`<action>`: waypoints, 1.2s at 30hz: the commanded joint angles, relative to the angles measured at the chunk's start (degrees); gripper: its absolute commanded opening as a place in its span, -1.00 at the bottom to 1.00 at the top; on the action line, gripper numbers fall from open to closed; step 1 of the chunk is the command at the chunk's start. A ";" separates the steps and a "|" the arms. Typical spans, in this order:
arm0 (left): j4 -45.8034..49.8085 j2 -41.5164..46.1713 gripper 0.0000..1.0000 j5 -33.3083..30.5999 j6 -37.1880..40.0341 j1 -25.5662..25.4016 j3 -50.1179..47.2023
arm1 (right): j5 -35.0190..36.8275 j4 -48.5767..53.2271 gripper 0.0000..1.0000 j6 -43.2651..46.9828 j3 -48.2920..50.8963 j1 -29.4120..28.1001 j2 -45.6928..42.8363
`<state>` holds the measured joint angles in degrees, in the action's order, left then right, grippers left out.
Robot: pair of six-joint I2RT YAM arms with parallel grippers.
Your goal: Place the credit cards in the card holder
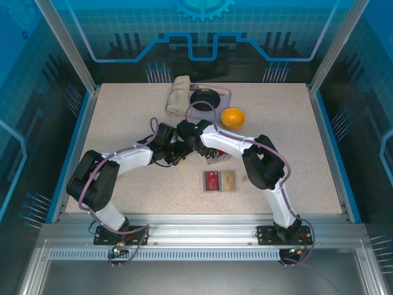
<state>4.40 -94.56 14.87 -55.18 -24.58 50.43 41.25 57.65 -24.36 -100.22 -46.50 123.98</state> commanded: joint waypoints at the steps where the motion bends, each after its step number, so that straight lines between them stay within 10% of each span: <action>1: 0.17 1.36 -0.05 0.75 -0.54 0.06 -0.78 | 1.45 0.74 -0.51 0.19 0.09 -0.47 -3.00; 18: 0.86 2.36 -0.05 0.08 -0.30 0.23 -1.65 | -6.39 -0.14 -0.99 -0.99 1.66 0.82 -8.13; 36: -10.82 6.88 0.09 8.88 -0.78 0.65 -3.43 | -33.70 -16.61 -1.00 -8.39 18.18 9.07 -27.69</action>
<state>-0.60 -89.52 18.68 -55.53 -24.47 47.75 15.81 47.09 -29.26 -84.71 -39.22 102.24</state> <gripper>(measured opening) 0.536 0.045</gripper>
